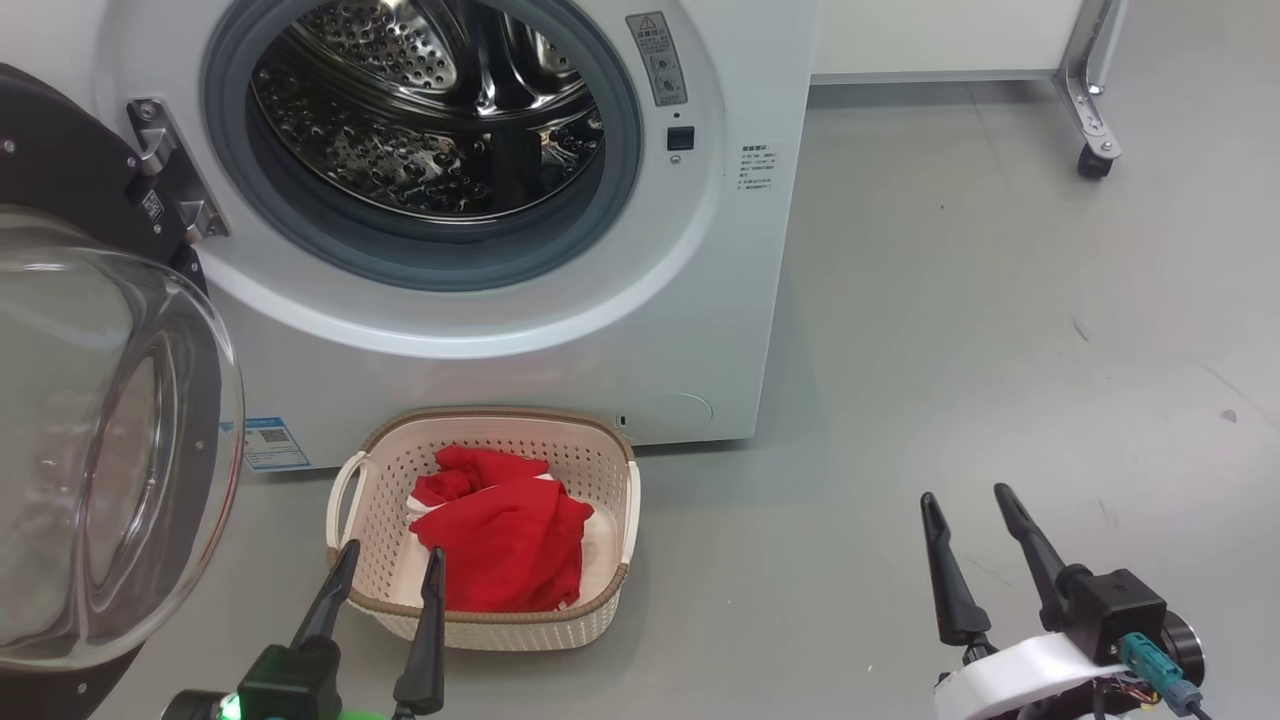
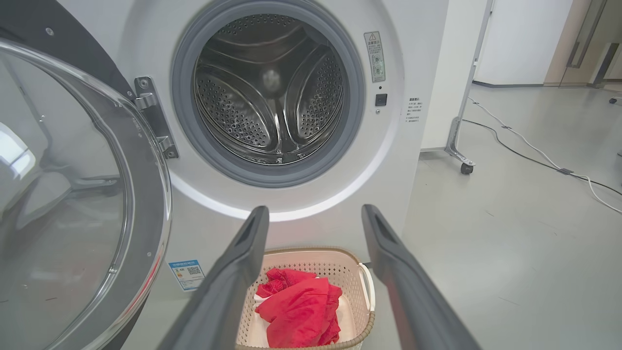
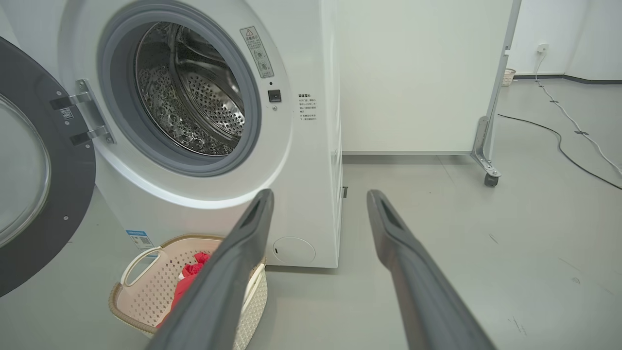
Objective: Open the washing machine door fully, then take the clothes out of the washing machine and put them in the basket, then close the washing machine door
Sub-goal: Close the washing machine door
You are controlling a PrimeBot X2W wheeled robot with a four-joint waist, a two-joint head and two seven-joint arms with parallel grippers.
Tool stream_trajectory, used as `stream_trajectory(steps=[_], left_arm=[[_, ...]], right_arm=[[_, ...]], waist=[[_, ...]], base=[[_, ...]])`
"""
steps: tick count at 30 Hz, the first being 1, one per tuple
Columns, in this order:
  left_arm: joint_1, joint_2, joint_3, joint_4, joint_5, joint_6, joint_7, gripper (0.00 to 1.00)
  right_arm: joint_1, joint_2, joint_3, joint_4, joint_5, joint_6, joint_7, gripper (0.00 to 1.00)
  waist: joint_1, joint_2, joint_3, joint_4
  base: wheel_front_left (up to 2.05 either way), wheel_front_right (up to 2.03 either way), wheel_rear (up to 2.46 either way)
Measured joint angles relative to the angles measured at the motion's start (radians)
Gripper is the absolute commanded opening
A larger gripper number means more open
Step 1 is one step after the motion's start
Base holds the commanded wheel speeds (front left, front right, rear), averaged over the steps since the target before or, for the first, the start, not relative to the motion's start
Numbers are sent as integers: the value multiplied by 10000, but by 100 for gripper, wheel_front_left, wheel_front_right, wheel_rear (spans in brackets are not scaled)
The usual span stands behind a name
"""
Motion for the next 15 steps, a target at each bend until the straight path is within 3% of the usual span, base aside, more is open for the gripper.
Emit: stream_trajectory(steps=[15], left_arm=[[-4,-2,35,-42,207,121,88,100]], right_arm=[[22,-10,-205,-180,-2,-67,0,100]], waist=[[0,0,123,978]], base=[[0,0,0]])
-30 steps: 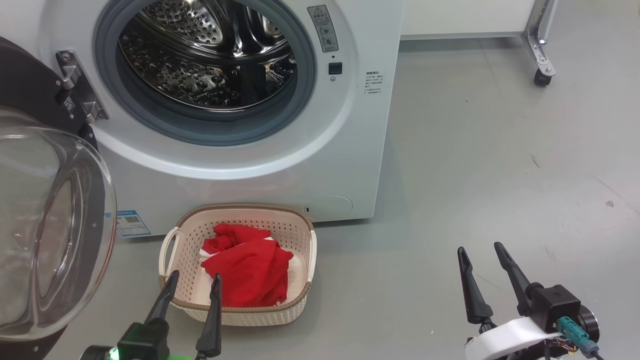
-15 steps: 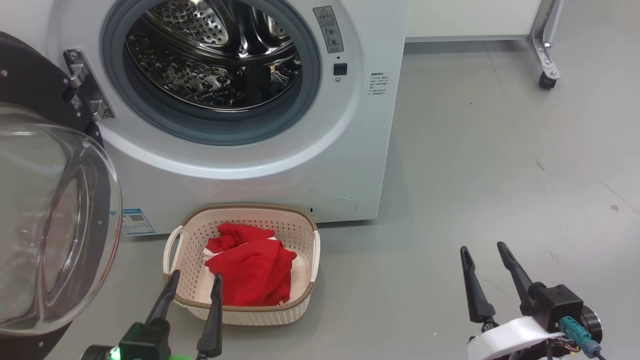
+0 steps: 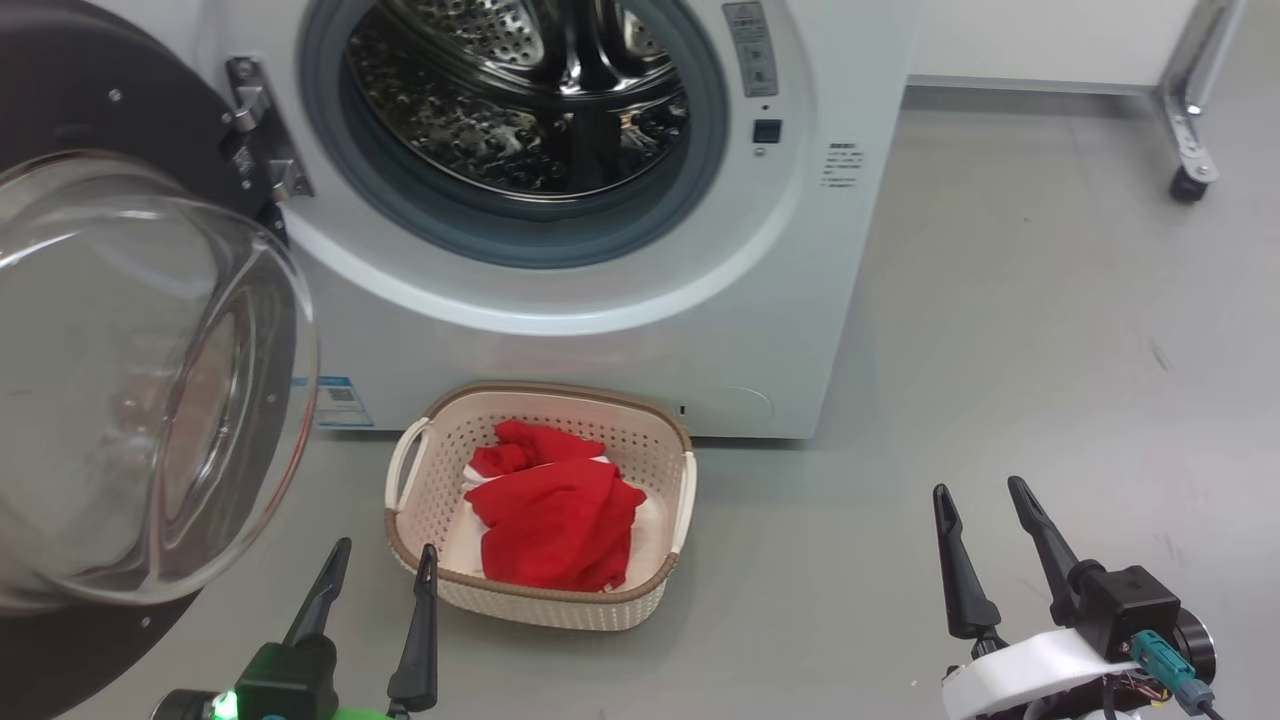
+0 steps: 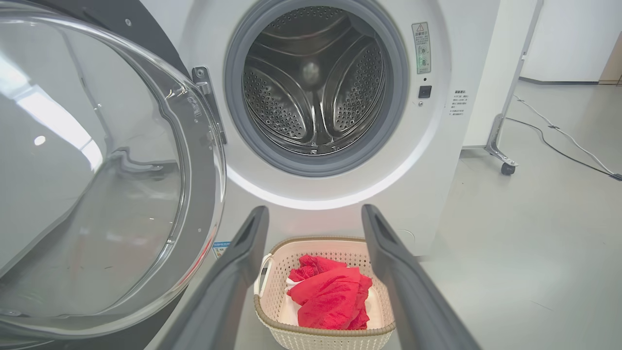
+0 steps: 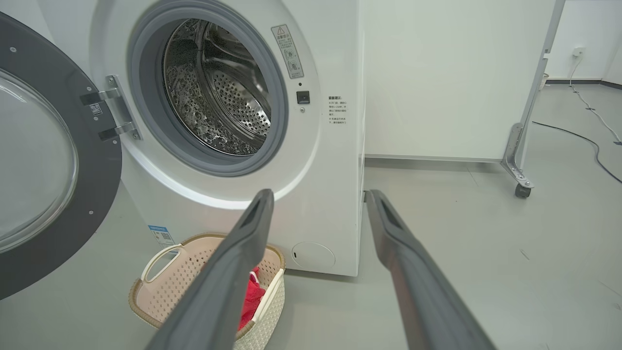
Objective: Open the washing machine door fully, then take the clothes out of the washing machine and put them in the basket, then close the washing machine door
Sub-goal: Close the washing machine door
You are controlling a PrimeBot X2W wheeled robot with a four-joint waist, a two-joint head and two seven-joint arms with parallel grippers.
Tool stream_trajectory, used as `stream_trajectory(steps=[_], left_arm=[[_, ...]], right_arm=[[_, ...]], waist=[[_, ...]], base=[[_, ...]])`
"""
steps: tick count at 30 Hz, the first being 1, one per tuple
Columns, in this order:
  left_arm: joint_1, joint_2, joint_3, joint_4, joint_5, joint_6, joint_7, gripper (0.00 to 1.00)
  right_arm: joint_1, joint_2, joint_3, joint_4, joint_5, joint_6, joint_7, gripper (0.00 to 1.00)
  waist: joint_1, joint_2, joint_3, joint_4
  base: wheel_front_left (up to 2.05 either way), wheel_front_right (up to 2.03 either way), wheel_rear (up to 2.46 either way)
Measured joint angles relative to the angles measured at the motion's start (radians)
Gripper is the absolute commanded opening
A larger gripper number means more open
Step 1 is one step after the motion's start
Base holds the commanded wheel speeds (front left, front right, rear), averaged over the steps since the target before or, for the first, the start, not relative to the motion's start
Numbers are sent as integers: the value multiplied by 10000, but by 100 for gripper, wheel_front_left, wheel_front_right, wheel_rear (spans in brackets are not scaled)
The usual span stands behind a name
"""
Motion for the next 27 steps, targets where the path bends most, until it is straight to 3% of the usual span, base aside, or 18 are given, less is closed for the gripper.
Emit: stream_trajectory(steps=[27], left_arm=[[-22,-42,290,27,29,132,-186,100]], right_arm=[[0,-27,84,-71,-75,46,0,100]], waist=[[0,0,252,3377]], base=[[0,0,0]])
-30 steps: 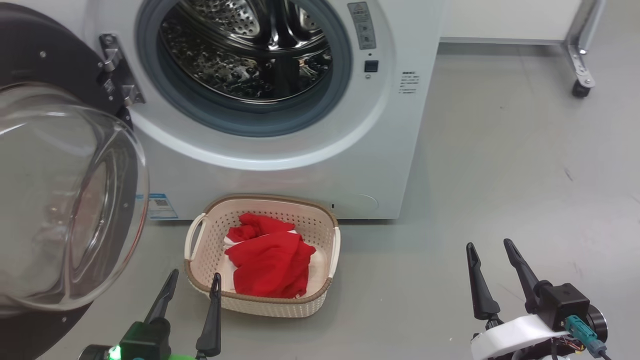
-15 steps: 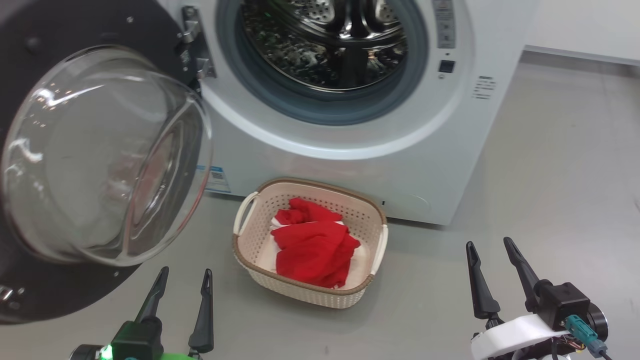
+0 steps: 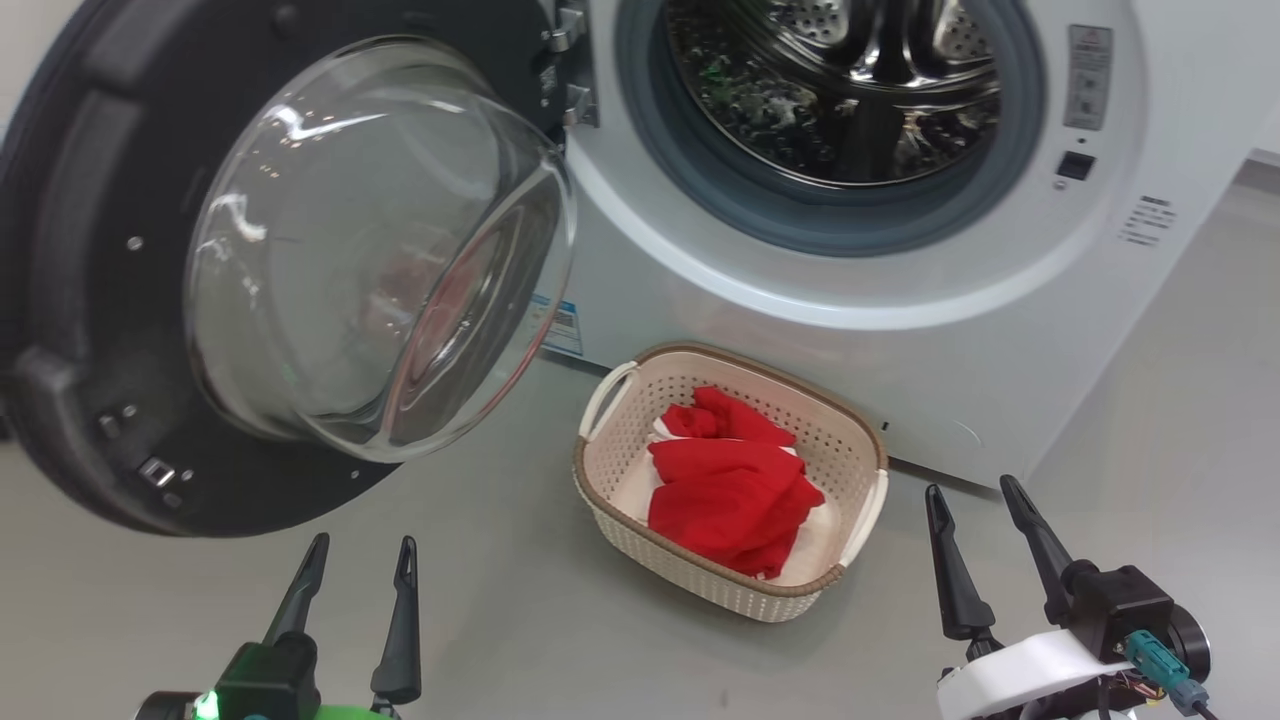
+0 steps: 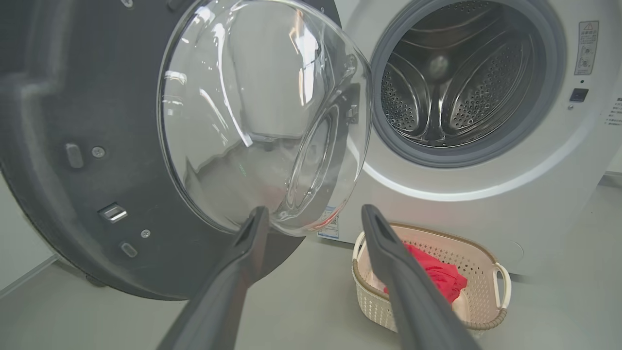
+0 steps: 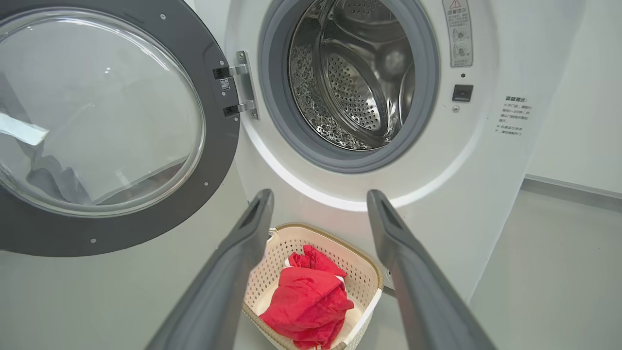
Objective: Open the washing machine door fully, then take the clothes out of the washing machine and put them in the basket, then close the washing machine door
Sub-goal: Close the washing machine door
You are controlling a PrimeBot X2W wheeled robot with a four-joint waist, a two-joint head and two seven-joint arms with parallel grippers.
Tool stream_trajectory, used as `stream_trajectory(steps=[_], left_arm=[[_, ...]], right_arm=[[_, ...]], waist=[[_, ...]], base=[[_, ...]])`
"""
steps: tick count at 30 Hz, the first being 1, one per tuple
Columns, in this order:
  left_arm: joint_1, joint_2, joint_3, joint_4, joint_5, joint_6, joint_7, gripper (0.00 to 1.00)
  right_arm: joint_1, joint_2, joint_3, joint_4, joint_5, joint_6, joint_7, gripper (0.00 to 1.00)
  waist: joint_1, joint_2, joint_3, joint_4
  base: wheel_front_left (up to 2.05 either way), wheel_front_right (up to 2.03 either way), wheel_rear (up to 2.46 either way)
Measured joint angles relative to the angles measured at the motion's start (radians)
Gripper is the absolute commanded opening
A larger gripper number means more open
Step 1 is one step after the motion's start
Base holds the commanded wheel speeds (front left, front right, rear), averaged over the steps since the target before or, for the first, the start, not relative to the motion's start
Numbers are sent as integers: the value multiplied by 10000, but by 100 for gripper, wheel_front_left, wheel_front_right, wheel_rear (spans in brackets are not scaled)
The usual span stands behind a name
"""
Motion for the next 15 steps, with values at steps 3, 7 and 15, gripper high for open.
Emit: stream_trajectory(steps=[3,7,15], left_arm=[[0,-8,38,4,-2,0,-8,100],[1,-17,105,4,-13,15,-40,100],[2,-35,205,4,-59,58,-96,100]], right_arm=[[-1,-2,67,4,-6,46,0,100],[-4,0,173,25,-77,63,0,100],[-9,2,249,125,-88,102,0,100]], waist=[[0,0,-2,310],[0,0,4,604],[0,0,20,718]], base=[[0,0,0],[0,0,0],[0,0,0]])
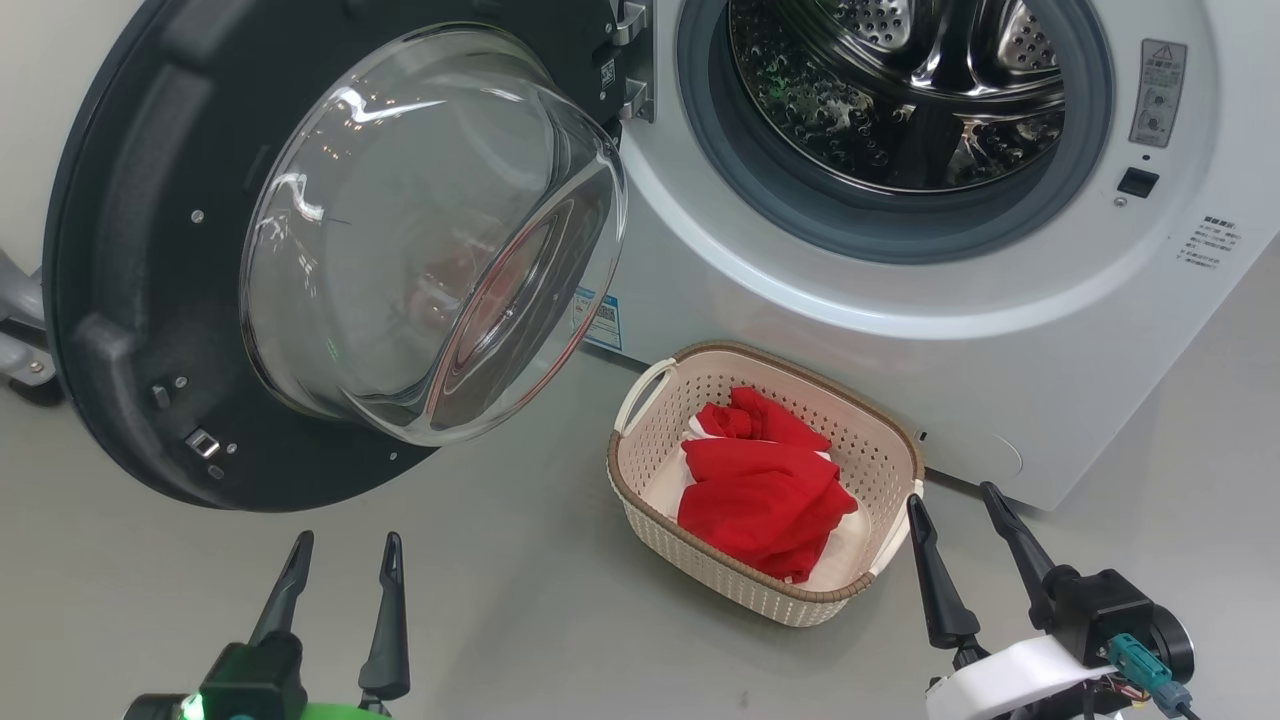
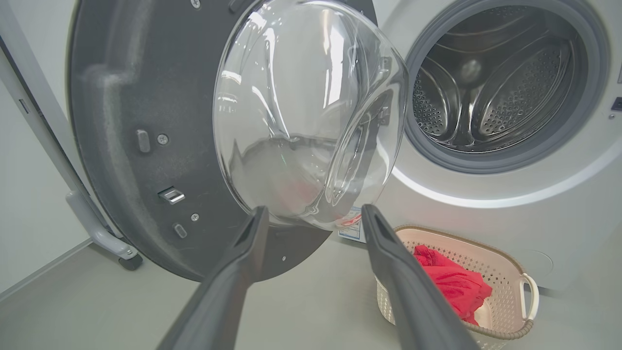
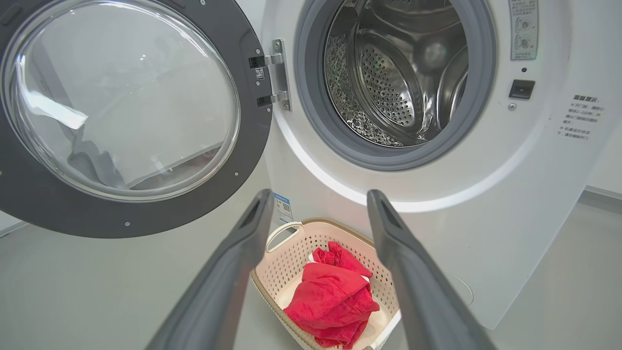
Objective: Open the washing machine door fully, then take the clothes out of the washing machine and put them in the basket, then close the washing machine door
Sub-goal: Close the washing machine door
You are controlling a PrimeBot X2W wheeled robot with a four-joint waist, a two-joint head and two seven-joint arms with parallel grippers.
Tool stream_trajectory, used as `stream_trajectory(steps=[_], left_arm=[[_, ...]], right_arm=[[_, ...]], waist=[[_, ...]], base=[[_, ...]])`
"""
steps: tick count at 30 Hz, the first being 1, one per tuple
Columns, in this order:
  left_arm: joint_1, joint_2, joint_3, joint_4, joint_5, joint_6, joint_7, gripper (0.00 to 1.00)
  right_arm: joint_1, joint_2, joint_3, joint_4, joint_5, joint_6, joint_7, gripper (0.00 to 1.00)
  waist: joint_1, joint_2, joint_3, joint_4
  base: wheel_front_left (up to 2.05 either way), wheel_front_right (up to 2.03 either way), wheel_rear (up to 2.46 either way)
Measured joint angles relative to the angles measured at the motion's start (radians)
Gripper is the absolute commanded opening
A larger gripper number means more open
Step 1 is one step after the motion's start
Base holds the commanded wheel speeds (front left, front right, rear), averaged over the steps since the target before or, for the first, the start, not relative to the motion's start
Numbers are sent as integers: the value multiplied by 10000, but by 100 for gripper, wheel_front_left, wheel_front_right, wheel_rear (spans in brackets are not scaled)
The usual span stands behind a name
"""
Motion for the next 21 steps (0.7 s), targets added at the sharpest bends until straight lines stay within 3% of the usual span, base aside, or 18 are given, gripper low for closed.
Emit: stream_trajectory(steps=[5,6,7,8,9,10,11,21], left_arm=[[0,-8,10,-2,0,23,-42,100],[0,-10,10,-2,0,23,-42,94],[0,-12,8,-2,0,23,-42,81],[0,-12,6,2,-2,23,-40,58],[1,-15,6,10,-19,23,-36,27],[2,-19,6,19,-29,23,-29,6],[2,-25,6,19,-31,23,-29,0],[0,-65,6,-186,-738,8,-127,0]], right_arm=[[-2,0,4,36,0,-2,0,100],[-4,0,4,38,0,0,0,100],[-6,0,6,38,0,0,0,100],[-8,0,8,40,0,0,0,100],[-9,0,12,42,0,0,0,100],[-10,0,15,46,0,-2,0,100],[-11,0,15,48,0,-2,0,100],[-15,0,15,73,2,-2,0,100]], waist=[[0,0,-5,4],[0,0,-5,4],[0,0,-4,5],[0,0,-2,6],[0,0,1,6],[0,0,2,7],[0,0,3,7],[0,0,-23,36]], base=[[0,0,0],[0,0,0],[0,0,0],[0,0,0],[0,0,0],[0,0,0],[0,0,0],[0,0,0]])
